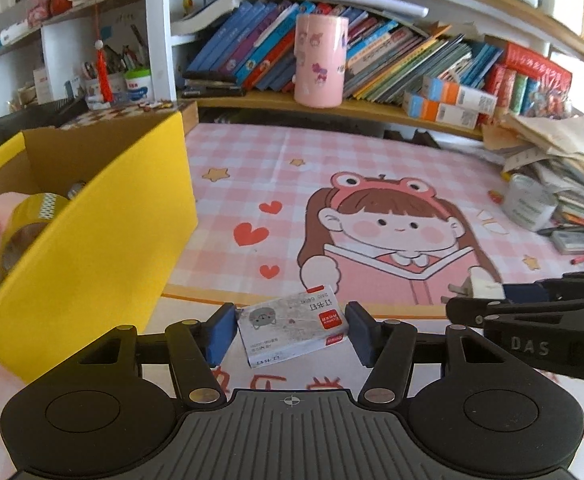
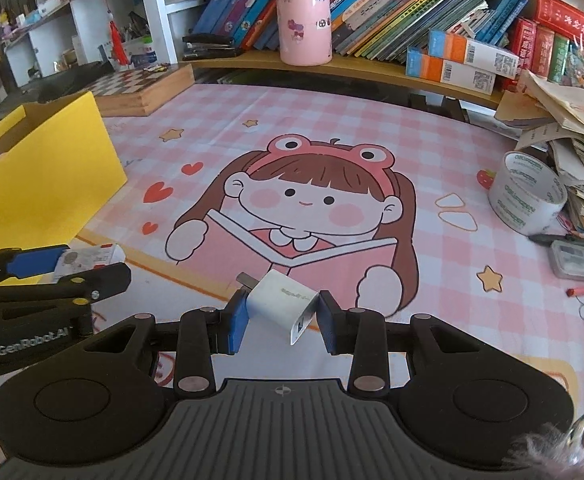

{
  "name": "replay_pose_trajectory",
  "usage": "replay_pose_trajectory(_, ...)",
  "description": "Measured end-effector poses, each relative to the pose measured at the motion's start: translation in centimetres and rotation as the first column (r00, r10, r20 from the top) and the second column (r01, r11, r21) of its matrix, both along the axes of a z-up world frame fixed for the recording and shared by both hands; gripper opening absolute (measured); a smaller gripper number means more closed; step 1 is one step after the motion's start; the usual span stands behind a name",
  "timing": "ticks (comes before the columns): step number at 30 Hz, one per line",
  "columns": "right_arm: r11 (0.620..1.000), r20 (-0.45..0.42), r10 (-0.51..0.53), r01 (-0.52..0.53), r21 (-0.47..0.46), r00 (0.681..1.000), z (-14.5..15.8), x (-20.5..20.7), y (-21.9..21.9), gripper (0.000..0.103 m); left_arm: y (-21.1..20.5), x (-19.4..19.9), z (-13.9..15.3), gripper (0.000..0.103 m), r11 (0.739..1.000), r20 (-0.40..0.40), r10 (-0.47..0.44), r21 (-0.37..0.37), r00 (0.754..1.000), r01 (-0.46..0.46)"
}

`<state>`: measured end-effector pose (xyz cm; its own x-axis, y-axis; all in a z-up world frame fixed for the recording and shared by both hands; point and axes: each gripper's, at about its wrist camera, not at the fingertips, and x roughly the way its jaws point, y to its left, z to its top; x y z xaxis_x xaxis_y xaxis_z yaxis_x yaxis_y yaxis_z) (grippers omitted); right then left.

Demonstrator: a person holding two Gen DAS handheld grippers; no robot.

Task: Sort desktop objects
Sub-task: 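Close left tool on the small white-and-red box while right tool grasps the white charger cube, then lift and carry the white-and-red box with left tool while right tool carries the charger cube toward the yellow box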

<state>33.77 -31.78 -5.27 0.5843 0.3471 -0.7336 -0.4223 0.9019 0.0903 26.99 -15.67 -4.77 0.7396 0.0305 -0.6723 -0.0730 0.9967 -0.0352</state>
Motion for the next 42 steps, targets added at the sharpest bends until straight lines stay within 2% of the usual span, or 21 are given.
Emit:
replay_pose_trajectory(11, 0.998, 0.011, -0.046, 0.046, 0.032, 0.999, 1.9, -4.2, -1.3, 0.034, 0.7, -4.4, 3.1, 0.058, 0.997, 0.054, -0.050, -0.056, 0.997, 0.053)
replay_pose_trajectory(20, 0.996, 0.021, -0.085, 0.084, 0.042, 0.996, 3.3, -8.2, -0.8, 0.034, 2.1, -7.9, 5.2, 0.058, 0.993, 0.108, -0.100, -0.054, 0.989, 0.106)
replay_pose_trajectory(28, 0.992, 0.054, -0.123, 0.122, 0.029, 0.991, 4.6, -11.4, 0.0, 0.034, 3.8, -10.3, 6.6, 0.058, 0.988, 0.163, -0.149, -0.011, 0.975, 0.152)
replay_pose_trajectory(42, 0.979, 0.036, -0.191, 0.188, 0.077, 0.981, 5.3, -15.8, 4.6, 0.034, 9.7, -14.0, 6.7, 0.058, 0.984, 0.148, -0.166, -0.036, 0.975, 0.173)
